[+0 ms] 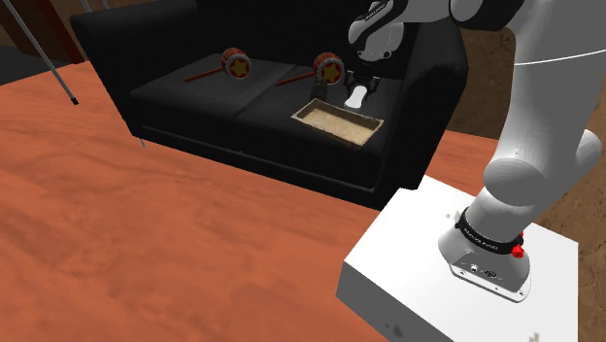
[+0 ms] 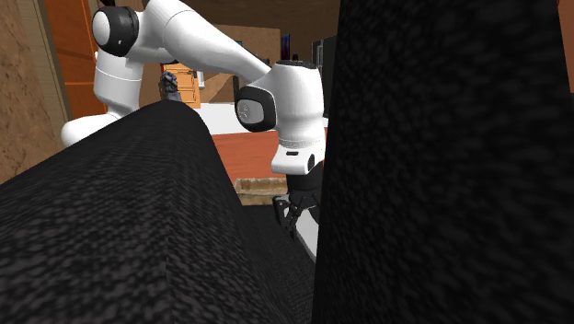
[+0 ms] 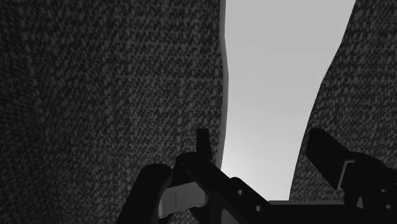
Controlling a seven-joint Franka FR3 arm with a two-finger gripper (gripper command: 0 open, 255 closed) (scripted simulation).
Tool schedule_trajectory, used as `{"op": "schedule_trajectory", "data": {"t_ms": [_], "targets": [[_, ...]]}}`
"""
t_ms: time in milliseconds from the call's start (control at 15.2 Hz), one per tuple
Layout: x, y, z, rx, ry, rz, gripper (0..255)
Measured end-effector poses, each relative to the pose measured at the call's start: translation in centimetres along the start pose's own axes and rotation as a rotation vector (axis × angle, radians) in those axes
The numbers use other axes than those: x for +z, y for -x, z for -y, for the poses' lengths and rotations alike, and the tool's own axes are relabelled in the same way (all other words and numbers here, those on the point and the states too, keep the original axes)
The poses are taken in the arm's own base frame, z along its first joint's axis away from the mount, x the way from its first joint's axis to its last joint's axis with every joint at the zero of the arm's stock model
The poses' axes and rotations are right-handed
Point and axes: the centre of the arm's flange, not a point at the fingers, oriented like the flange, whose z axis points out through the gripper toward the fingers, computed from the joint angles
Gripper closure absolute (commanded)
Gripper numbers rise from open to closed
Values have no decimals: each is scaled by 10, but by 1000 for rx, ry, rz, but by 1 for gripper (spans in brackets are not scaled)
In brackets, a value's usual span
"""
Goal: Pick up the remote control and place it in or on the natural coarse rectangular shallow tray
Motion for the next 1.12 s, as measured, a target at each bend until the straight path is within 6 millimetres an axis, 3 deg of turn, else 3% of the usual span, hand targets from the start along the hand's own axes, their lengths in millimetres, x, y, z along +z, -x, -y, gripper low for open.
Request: {"op": "schedule_trajectory", "data": {"t_ms": [264,1122], "targets": [[-10,0,2,0,0,0,255],[-78,-1,8,0,0,0,255]]}}
